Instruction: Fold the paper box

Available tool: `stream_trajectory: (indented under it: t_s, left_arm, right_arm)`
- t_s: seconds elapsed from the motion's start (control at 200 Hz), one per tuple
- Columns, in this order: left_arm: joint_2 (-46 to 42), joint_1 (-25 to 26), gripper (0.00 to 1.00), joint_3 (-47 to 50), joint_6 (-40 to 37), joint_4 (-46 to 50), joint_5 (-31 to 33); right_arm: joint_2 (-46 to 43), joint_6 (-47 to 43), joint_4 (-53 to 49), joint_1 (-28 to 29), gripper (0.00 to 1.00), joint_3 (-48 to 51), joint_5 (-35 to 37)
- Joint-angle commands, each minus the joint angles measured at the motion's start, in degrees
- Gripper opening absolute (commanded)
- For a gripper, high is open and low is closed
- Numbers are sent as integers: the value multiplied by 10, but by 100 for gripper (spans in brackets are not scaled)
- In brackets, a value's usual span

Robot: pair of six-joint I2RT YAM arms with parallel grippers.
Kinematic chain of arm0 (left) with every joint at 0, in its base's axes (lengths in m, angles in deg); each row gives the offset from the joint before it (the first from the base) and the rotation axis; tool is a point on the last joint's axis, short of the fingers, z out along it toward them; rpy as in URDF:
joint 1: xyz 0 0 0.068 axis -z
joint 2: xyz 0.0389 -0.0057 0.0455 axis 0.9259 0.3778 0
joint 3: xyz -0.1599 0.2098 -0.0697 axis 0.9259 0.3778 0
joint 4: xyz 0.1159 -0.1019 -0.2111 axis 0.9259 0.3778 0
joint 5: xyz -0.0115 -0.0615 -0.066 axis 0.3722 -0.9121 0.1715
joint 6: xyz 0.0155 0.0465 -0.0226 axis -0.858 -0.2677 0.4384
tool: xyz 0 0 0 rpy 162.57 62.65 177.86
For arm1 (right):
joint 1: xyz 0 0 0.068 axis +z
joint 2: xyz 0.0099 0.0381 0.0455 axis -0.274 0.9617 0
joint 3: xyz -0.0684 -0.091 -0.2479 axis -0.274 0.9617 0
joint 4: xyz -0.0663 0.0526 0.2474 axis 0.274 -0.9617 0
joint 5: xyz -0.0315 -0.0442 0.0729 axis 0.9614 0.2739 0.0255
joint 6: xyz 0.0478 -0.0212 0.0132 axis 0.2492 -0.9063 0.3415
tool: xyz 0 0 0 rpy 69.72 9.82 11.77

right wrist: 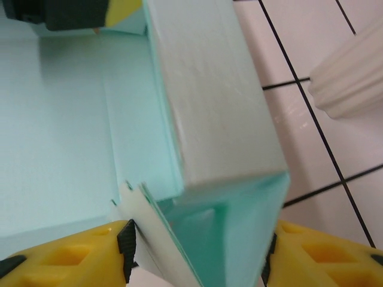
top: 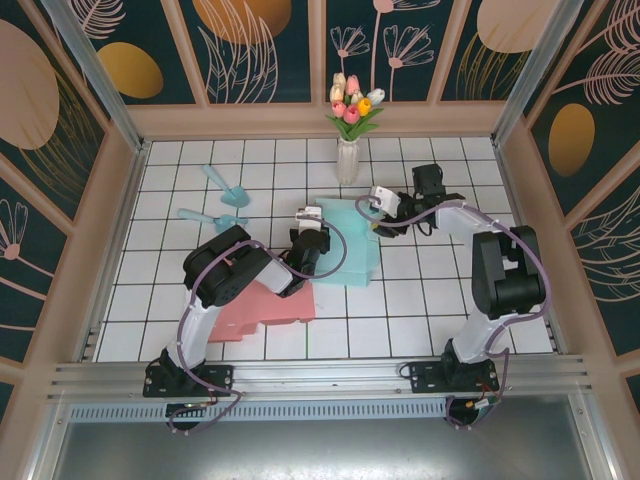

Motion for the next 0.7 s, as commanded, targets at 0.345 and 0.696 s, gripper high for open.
stream_trajectory:
  t_s: [0.345, 0.696]
  left_arm:
    - [6, 0, 0, -8, 11, -5, 9]
    - [6, 1, 0, -8, 12, -3, 9]
  right_arm:
    - [-46, 245, 19, 59, 54, 6, 61]
    - [-59, 535, 71, 96, 57, 49, 204]
